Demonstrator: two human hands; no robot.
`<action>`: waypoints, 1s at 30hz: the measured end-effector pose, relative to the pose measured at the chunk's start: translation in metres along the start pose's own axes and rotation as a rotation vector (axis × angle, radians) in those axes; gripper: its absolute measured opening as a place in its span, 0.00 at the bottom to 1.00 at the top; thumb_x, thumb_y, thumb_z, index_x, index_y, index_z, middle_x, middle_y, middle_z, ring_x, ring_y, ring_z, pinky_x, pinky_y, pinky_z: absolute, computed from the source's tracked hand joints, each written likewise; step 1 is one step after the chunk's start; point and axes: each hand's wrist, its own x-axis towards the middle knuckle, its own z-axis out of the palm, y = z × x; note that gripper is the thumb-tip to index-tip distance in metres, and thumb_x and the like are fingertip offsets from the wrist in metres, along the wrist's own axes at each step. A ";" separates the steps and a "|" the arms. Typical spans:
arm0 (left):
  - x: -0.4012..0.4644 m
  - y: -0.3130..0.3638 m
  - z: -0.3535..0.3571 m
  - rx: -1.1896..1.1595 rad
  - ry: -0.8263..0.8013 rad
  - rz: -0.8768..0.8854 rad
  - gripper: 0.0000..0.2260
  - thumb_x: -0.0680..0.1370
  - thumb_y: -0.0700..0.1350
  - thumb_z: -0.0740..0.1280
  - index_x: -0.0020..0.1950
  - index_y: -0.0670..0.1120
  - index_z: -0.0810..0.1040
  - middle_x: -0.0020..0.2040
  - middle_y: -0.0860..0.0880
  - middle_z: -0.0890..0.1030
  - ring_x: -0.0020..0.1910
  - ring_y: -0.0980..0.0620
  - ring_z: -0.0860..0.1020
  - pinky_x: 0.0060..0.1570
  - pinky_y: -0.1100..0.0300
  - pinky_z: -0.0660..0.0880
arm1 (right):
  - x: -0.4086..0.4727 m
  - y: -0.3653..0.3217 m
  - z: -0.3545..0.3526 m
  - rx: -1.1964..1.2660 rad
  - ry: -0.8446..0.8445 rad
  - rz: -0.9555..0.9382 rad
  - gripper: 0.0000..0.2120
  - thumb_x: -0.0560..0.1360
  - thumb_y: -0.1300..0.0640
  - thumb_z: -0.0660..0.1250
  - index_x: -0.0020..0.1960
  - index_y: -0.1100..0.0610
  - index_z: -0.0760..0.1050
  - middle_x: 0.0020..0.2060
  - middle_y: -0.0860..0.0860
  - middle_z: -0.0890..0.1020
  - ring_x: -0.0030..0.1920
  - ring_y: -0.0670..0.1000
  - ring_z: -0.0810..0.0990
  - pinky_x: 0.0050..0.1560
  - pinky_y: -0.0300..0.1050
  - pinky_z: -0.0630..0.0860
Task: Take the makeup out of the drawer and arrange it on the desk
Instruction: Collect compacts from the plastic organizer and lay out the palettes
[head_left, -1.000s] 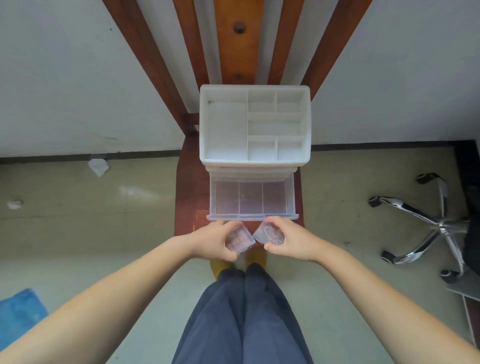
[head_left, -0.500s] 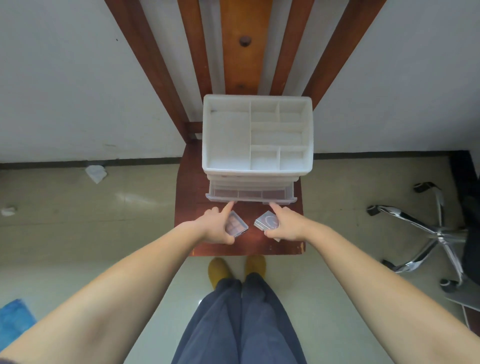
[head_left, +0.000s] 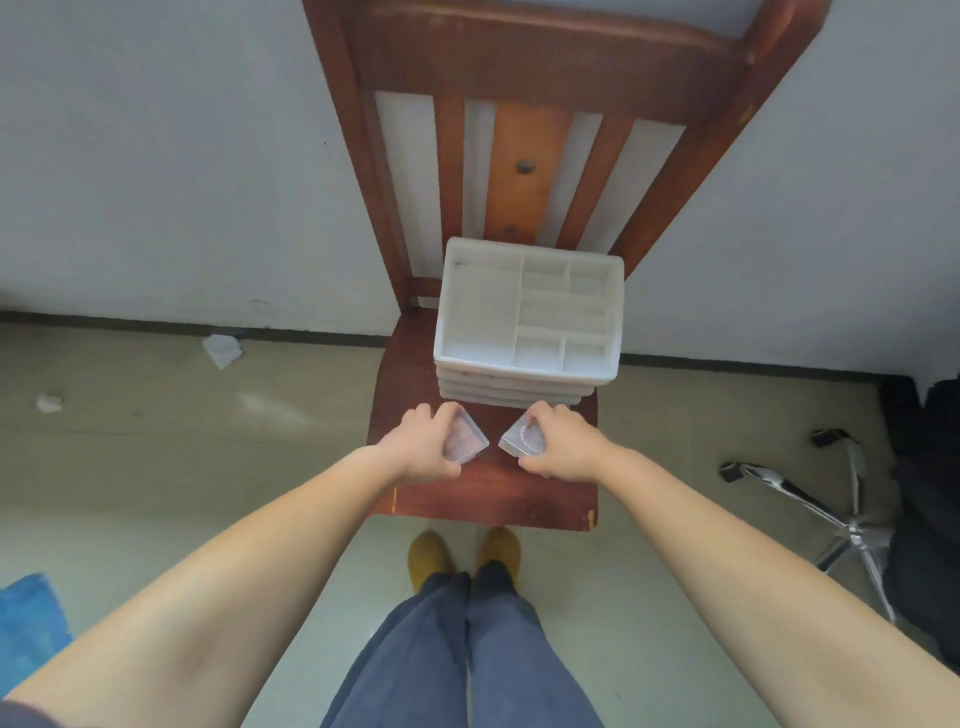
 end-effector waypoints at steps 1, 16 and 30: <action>-0.014 -0.001 -0.003 -0.005 0.065 -0.003 0.32 0.70 0.49 0.67 0.71 0.50 0.57 0.57 0.45 0.67 0.60 0.44 0.65 0.54 0.49 0.73 | -0.007 -0.010 -0.003 -0.035 0.023 -0.053 0.24 0.69 0.48 0.69 0.61 0.52 0.65 0.54 0.53 0.70 0.56 0.54 0.70 0.48 0.47 0.72; -0.245 -0.012 0.096 -0.429 0.773 -0.649 0.23 0.70 0.49 0.69 0.62 0.48 0.65 0.58 0.47 0.67 0.60 0.46 0.66 0.53 0.52 0.72 | -0.074 -0.167 0.031 -0.681 0.125 -0.972 0.15 0.74 0.52 0.61 0.56 0.59 0.70 0.56 0.56 0.71 0.56 0.60 0.71 0.49 0.50 0.72; -0.494 0.128 0.400 -0.904 1.127 -1.490 0.26 0.71 0.49 0.69 0.66 0.48 0.64 0.63 0.48 0.65 0.65 0.48 0.63 0.59 0.53 0.71 | -0.323 -0.234 0.274 -1.164 -0.350 -1.839 0.25 0.72 0.47 0.67 0.64 0.57 0.65 0.65 0.54 0.67 0.64 0.57 0.66 0.62 0.48 0.67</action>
